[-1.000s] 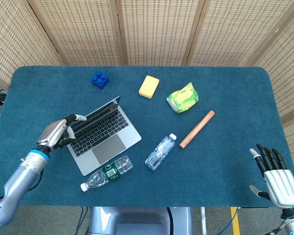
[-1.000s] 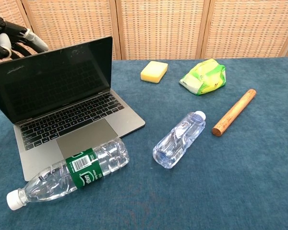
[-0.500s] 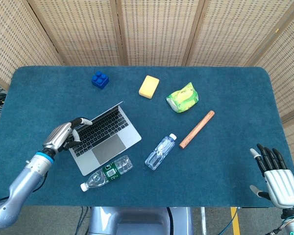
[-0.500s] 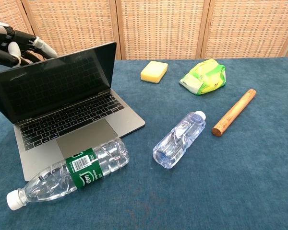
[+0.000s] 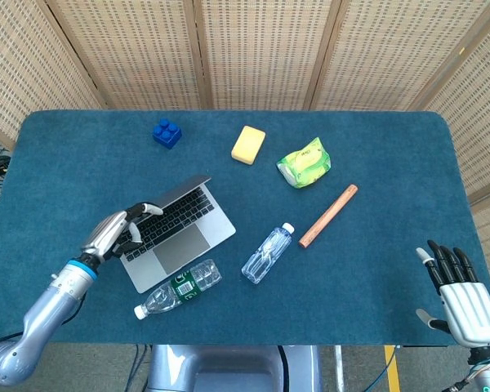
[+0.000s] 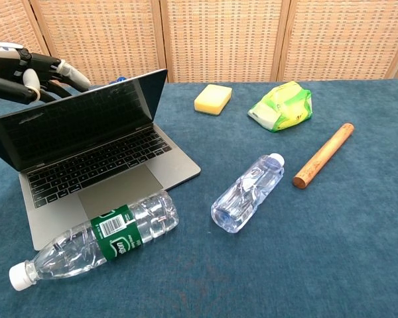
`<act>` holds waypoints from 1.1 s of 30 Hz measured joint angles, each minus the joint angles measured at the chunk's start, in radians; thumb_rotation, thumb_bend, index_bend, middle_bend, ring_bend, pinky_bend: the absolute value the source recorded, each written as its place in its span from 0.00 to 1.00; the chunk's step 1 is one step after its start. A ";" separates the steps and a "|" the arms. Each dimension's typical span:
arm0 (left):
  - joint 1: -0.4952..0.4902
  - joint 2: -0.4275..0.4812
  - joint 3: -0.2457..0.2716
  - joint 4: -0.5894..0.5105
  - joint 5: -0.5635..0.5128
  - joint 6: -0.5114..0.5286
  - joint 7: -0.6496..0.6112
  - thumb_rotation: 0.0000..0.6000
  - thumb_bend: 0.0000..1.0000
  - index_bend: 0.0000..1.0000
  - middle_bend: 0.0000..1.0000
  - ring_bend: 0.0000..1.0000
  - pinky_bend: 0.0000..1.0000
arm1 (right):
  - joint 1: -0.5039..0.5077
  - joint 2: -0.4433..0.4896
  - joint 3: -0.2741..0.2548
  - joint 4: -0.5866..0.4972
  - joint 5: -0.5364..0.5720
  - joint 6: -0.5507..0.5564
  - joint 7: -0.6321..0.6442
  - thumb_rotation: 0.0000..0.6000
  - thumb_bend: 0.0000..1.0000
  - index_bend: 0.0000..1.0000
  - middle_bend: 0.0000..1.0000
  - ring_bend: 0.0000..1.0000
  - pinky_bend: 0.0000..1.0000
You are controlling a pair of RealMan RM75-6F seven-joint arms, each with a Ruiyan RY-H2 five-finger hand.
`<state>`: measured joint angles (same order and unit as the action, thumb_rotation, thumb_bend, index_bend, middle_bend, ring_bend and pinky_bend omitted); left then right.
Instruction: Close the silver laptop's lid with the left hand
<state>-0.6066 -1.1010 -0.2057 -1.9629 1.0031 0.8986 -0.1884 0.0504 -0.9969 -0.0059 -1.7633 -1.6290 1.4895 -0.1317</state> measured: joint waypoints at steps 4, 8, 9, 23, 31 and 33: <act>0.003 -0.017 0.008 0.006 0.018 -0.003 -0.005 1.00 1.00 0.26 0.20 0.19 0.17 | 0.000 0.001 0.000 -0.001 0.001 0.000 0.002 1.00 0.00 0.00 0.00 0.00 0.00; 0.004 -0.036 0.014 0.012 0.028 -0.005 -0.010 1.00 1.00 0.26 0.20 0.19 0.17 | 0.000 0.002 0.000 -0.001 0.002 -0.002 0.002 1.00 0.00 0.00 0.00 0.00 0.00; 0.004 -0.039 0.016 0.013 0.030 -0.006 -0.010 1.00 1.00 0.26 0.20 0.19 0.17 | 0.001 0.002 0.000 -0.001 0.002 -0.002 0.002 1.00 0.00 0.00 0.00 0.00 0.00; -0.004 -0.098 0.041 0.023 0.027 -0.018 0.015 1.00 1.00 0.26 0.20 0.19 0.17 | 0.000 0.006 0.002 -0.003 0.009 -0.002 0.006 1.00 0.00 0.00 0.00 0.00 0.00; -0.006 -0.132 0.056 0.034 0.016 -0.023 0.028 1.00 1.00 0.26 0.20 0.19 0.17 | 0.000 0.009 0.004 -0.002 0.010 0.000 0.013 1.00 0.00 0.00 0.00 0.00 0.00; -0.005 -0.140 0.060 0.038 0.014 -0.023 0.032 1.00 1.00 0.26 0.20 0.19 0.17 | 0.000 0.009 0.004 -0.002 0.010 0.000 0.013 1.00 0.00 0.00 0.00 0.00 0.00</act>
<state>-0.6120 -1.2406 -0.1454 -1.9252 1.0176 0.8755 -0.1568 0.0508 -0.9877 -0.0018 -1.7650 -1.6190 1.4893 -0.1184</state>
